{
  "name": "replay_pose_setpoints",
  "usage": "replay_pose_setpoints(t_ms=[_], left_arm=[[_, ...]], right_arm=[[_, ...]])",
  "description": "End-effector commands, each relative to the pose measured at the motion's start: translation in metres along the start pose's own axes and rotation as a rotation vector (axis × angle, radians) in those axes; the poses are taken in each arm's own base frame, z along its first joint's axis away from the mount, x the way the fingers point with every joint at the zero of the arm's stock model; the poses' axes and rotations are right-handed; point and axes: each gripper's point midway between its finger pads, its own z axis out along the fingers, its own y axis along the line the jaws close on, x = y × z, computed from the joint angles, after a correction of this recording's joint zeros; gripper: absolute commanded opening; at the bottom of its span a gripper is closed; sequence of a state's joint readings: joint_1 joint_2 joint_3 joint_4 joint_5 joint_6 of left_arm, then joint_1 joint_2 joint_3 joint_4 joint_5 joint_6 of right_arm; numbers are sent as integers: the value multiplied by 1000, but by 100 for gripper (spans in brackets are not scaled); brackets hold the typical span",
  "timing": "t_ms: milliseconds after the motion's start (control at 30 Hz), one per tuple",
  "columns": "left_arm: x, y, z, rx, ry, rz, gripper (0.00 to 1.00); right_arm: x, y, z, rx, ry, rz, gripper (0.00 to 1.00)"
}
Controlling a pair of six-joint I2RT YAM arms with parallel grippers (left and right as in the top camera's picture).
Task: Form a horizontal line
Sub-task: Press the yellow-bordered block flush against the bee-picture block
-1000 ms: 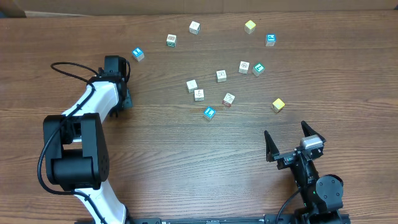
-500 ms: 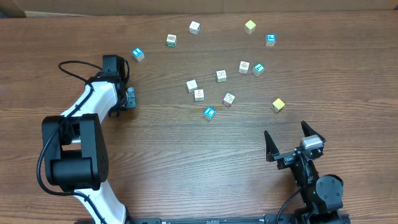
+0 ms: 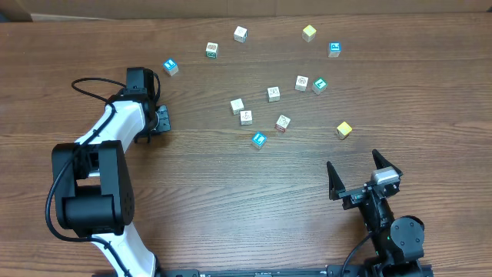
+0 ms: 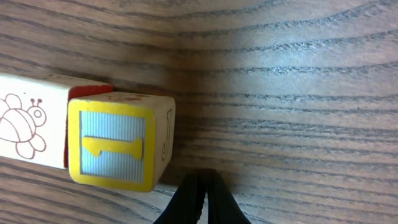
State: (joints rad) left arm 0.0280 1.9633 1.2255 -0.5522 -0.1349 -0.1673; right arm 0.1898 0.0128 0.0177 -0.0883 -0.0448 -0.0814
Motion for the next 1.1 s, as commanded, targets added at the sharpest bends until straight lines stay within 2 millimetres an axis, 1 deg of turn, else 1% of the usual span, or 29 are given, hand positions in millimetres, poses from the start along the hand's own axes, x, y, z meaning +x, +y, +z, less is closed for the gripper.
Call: replay_pose_setpoints(t_ms=[0,67,167,333,467,533,567,600,867,1067], left_arm=[[6,1,8,-13,14,-36,4],[1,0,8,-9,-4,-82,4],[-4,-1,8,-4,-26,-97,4],[-4,-1,8,-3,-24,-96,5],[-3,-2,8,3,-21,-96,9],[-3,-2,8,3,-21,-96,13],[-3,-2,8,2,-21,-96,12],[-4,-2,8,2,-22,-96,4],[-6,-2,8,2,-32,-71,4],[-7,12,7,-79,-42,-63,4]], right_arm=[[1,-1,0,3,-8,6,100],[1,-1,0,3,-8,6,100],[1,-1,0,3,-8,5,100],[1,-1,0,3,-8,5,100],[1,-1,0,3,-8,5,100],[1,-1,0,3,-8,5,100],[1,-1,0,3,-8,5,100],[1,-1,0,3,-8,5,100],[1,-1,0,3,-8,6,100],[1,-1,0,3,-8,5,100]])
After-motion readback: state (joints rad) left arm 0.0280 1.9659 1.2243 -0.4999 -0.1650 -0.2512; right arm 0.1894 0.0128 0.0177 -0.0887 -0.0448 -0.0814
